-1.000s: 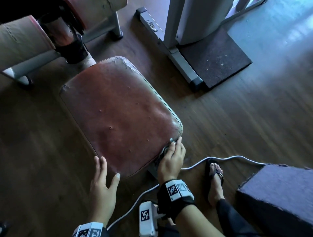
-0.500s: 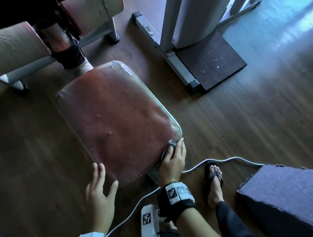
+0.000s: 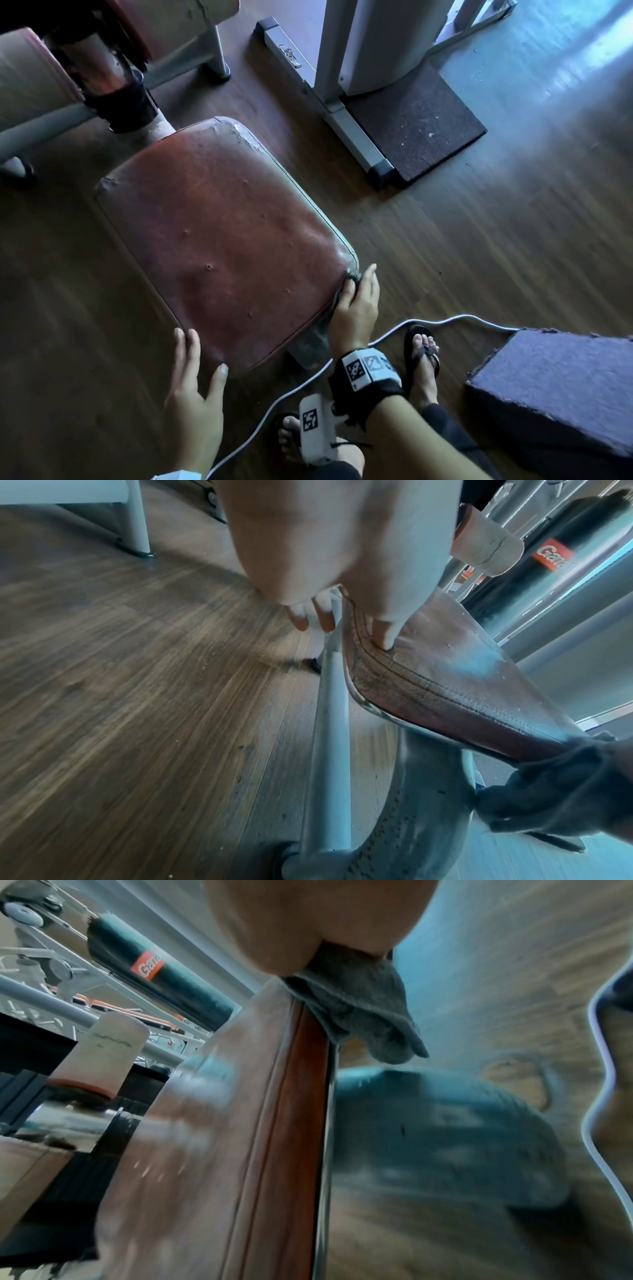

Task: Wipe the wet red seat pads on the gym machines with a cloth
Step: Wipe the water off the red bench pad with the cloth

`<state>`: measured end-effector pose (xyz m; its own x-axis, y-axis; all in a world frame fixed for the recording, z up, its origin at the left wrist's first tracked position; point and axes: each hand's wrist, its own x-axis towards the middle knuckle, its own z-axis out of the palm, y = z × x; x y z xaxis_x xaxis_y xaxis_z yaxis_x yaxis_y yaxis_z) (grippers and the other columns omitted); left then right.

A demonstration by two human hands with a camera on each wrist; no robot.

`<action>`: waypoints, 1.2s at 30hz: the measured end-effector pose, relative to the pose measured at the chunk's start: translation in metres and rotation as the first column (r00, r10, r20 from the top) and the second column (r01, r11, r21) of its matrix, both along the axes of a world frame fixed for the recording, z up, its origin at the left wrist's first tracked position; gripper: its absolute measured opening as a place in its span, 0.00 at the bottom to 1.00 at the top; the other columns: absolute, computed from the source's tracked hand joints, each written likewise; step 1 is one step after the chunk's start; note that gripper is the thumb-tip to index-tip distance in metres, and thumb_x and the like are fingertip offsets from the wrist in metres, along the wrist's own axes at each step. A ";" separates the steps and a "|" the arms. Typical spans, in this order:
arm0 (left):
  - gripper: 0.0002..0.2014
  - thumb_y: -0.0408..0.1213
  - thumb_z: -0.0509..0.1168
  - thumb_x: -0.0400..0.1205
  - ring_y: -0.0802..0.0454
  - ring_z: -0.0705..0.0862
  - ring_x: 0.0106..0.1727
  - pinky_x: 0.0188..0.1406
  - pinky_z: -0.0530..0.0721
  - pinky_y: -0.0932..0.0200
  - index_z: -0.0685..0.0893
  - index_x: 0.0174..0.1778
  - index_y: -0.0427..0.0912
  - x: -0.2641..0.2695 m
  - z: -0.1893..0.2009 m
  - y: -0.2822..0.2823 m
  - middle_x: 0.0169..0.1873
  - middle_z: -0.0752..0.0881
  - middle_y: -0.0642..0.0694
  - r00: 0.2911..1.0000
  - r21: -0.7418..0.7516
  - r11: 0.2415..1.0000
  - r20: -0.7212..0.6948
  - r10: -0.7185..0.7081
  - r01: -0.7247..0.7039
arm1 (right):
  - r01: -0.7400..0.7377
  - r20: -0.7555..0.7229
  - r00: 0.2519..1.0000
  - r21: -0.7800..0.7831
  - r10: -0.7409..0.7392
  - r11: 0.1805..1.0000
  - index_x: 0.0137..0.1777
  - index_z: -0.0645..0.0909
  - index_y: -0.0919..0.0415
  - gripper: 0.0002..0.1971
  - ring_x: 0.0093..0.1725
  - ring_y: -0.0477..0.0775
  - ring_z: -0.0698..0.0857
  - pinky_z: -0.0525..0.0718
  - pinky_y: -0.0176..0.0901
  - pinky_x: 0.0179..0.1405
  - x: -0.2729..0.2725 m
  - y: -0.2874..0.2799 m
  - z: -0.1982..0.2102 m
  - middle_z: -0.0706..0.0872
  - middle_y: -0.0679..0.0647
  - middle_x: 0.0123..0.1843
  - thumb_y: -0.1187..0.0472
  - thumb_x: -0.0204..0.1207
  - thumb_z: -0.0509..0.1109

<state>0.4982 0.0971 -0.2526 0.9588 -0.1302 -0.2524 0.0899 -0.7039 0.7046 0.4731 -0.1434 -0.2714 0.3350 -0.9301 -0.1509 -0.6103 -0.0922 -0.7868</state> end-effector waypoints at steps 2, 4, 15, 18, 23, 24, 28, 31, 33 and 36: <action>0.37 0.27 0.73 0.78 0.65 0.62 0.79 0.71 0.58 0.76 0.69 0.83 0.48 -0.001 0.003 -0.003 0.84 0.61 0.59 1.000 -0.024 0.999 -0.011 0.022 -0.022 | -0.001 0.015 1.000 0.033 0.001 0.999 0.84 0.58 0.67 0.27 0.82 0.58 0.66 0.53 0.18 0.71 -0.005 0.018 0.002 0.66 0.63 0.82 0.63 0.87 0.58; 0.37 0.24 0.72 0.78 0.68 0.61 0.79 0.71 0.56 0.82 0.69 0.83 0.47 0.000 0.003 -0.005 0.84 0.61 0.58 1.000 -0.050 0.998 -0.015 0.025 -0.026 | -0.047 0.000 0.999 0.047 0.047 0.998 0.83 0.58 0.68 0.27 0.82 0.58 0.66 0.54 0.19 0.72 -0.007 0.032 0.006 0.66 0.63 0.82 0.63 0.87 0.58; 0.37 0.41 0.74 0.77 0.72 0.58 0.81 0.75 0.56 0.80 0.69 0.83 0.49 -0.005 0.001 -0.017 0.85 0.59 0.61 0.991 -0.136 0.982 -0.018 0.130 -0.131 | -0.149 -0.004 0.989 -0.033 0.149 0.988 0.82 0.62 0.68 0.26 0.79 0.60 0.69 0.53 0.16 0.69 -0.002 -0.024 0.001 0.69 0.65 0.80 0.62 0.86 0.57; 0.38 0.35 0.76 0.77 0.64 0.59 0.83 0.82 0.58 0.63 0.69 0.83 0.42 -0.005 0.001 -0.024 0.85 0.60 0.55 0.988 -0.101 0.983 -0.008 0.152 -0.152 | -0.092 0.015 0.996 0.051 0.091 0.995 0.82 0.62 0.69 0.27 0.79 0.61 0.69 0.51 0.11 0.67 -0.006 0.008 -0.001 0.69 0.66 0.79 0.59 0.85 0.55; 0.37 0.31 0.75 0.77 0.61 0.59 0.83 0.82 0.57 0.56 0.69 0.82 0.39 -0.003 0.009 -0.031 0.85 0.61 0.51 0.985 -0.075 0.983 -0.046 0.167 -0.170 | -0.127 0.016 0.992 0.154 0.127 0.980 0.82 0.61 0.69 0.25 0.81 0.58 0.66 0.48 0.10 0.66 -0.012 0.011 0.002 0.67 0.63 0.82 0.65 0.87 0.58; 0.37 0.30 0.75 0.77 0.60 0.59 0.83 0.82 0.57 0.56 0.69 0.82 0.39 -0.003 0.011 -0.032 0.85 0.61 0.51 0.984 -0.074 0.982 -0.053 0.168 -0.172 | -0.148 0.012 0.989 0.146 0.147 0.978 0.82 0.62 0.69 0.25 0.82 0.58 0.66 0.48 0.11 0.67 -0.011 0.001 0.006 0.67 0.63 0.82 0.66 0.86 0.59; 0.37 0.28 0.75 0.76 0.58 0.60 0.82 0.82 0.59 0.53 0.69 0.82 0.38 -0.001 0.013 -0.035 0.84 0.61 0.50 0.980 -0.069 0.978 -0.061 0.191 -0.195 | -0.170 0.057 0.984 0.015 0.169 0.985 0.79 0.69 0.65 0.24 0.76 0.56 0.74 0.60 0.23 0.70 0.014 -0.063 0.035 0.76 0.60 0.76 0.66 0.83 0.64; 0.37 0.27 0.75 0.76 0.54 0.61 0.82 0.82 0.60 0.51 0.69 0.82 0.35 0.000 0.008 -0.035 0.84 0.61 0.49 0.979 -0.043 0.979 -0.051 0.196 -0.198 | -0.264 0.158 0.949 -0.077 0.274 0.961 0.75 0.74 0.59 0.21 0.68 0.51 0.80 0.71 0.30 0.67 0.058 -0.104 0.072 0.82 0.56 0.69 0.63 0.82 0.66; 0.38 0.29 0.76 0.76 0.55 0.62 0.81 0.80 0.61 0.51 0.68 0.82 0.37 0.000 0.005 -0.036 0.84 0.60 0.51 0.978 -0.013 0.979 -0.053 0.203 -0.204 | -0.405 0.193 0.882 -0.155 0.430 0.901 0.70 0.78 0.60 0.17 0.64 0.49 0.80 0.71 0.25 0.64 0.093 -0.114 0.094 0.82 0.57 0.65 0.63 0.81 0.67; 0.38 0.36 0.76 0.75 0.53 0.64 0.81 0.77 0.62 0.53 0.70 0.82 0.39 -0.001 0.002 -0.038 0.83 0.62 0.51 0.974 0.026 0.974 -0.018 0.228 -0.227 | -0.649 0.133 0.721 -0.211 0.680 0.731 0.67 0.80 0.61 0.16 0.64 0.46 0.76 0.65 0.19 0.63 0.132 -0.101 0.107 0.77 0.58 0.68 0.62 0.79 0.69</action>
